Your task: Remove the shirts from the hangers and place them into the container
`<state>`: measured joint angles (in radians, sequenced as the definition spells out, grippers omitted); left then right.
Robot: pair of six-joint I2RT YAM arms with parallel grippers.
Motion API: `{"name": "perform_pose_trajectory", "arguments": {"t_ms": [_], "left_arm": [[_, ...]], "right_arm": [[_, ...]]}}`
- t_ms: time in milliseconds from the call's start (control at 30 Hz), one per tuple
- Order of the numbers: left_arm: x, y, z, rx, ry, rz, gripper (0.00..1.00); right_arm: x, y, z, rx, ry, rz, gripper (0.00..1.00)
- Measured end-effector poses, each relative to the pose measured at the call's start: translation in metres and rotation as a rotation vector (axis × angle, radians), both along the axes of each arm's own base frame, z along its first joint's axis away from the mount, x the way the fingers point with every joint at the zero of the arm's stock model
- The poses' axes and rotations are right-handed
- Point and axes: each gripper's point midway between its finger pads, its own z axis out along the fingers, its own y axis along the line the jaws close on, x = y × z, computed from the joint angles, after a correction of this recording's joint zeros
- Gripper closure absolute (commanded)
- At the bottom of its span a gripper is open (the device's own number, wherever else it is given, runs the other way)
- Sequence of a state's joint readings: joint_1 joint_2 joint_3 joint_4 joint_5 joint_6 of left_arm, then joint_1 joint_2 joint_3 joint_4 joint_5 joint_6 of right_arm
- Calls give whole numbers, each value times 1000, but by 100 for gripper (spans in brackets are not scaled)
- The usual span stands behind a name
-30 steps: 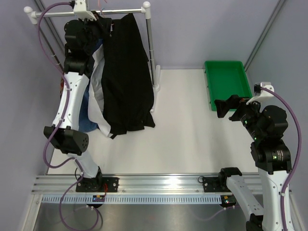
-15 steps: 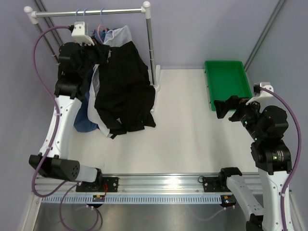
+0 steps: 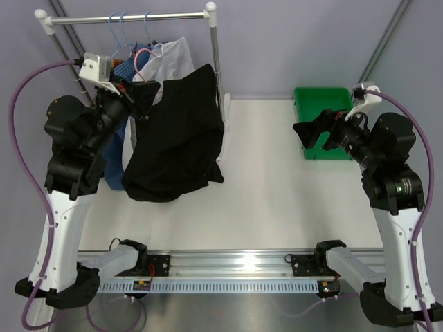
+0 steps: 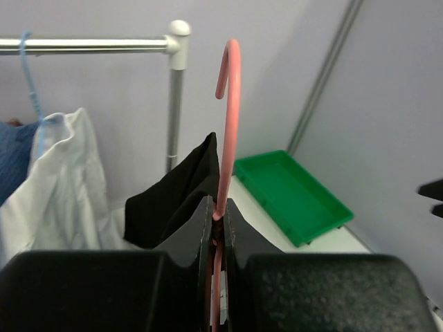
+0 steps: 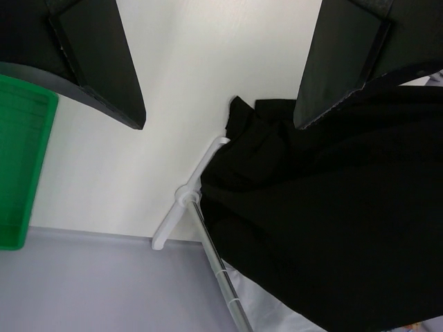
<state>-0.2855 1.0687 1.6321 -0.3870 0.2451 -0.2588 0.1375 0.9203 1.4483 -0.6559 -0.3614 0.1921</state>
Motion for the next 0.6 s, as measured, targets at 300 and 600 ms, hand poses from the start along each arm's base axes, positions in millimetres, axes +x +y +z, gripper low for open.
{"name": "perform_pose_trajectory", "arguments": {"t_ms": [300, 600], "left_arm": [[-10, -48, 36, -17, -33, -204, 100], [8, -99, -3, 43, 52, -255, 100]], "right_arm": [[20, 27, 65, 27, -52, 124, 5], [12, 57, 69, 58, -19, 249, 8]]}}
